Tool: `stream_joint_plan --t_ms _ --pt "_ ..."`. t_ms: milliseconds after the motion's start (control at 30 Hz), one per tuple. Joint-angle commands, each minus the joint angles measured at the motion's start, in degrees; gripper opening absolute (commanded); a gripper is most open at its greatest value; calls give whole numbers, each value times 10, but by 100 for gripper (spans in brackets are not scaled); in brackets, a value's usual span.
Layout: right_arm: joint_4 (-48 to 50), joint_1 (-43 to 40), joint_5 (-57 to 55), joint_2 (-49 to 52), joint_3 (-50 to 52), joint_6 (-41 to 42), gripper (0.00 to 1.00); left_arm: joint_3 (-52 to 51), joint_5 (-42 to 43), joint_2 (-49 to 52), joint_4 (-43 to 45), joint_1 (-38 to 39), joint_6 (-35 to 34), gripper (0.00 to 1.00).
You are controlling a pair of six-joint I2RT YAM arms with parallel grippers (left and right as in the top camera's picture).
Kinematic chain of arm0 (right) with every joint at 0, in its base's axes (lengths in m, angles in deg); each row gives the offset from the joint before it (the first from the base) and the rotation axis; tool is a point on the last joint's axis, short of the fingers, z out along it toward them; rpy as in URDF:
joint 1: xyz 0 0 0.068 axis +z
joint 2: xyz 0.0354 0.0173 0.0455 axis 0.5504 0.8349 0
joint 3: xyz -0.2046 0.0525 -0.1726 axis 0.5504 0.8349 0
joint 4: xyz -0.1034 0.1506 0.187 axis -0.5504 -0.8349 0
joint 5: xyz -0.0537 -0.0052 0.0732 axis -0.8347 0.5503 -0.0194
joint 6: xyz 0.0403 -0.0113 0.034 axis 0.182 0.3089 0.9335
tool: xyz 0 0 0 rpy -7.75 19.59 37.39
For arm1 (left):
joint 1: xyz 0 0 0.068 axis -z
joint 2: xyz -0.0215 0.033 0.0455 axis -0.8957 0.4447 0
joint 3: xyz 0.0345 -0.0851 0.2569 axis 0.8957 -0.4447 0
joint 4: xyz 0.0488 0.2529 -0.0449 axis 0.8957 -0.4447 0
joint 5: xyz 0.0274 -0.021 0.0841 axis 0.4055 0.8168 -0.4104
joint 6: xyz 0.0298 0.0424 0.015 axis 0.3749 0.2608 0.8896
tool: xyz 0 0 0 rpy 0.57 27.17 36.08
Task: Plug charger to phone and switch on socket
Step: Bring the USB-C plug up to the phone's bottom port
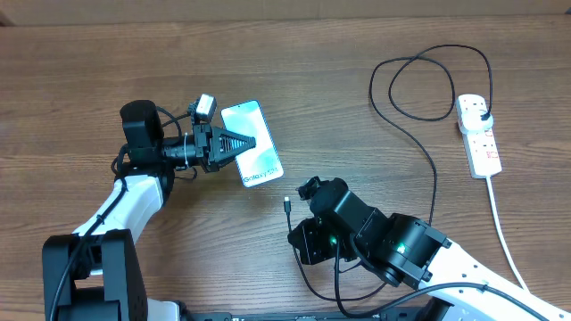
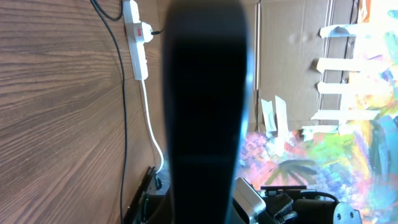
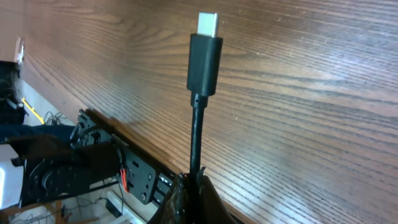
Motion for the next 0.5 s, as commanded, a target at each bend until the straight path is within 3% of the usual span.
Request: stream_joint_plan --t_ms 0,267,467 --pt "5 9 9 -9 -3 4 4 10 8 -3 7 2 32 4" --pt "13 9 37 -9 -3 -5 4 10 -2 -3 6 2 37 4" --pt "63 9 14 -7 -3 -68 4 10 -7 -3 3 9 34 4"
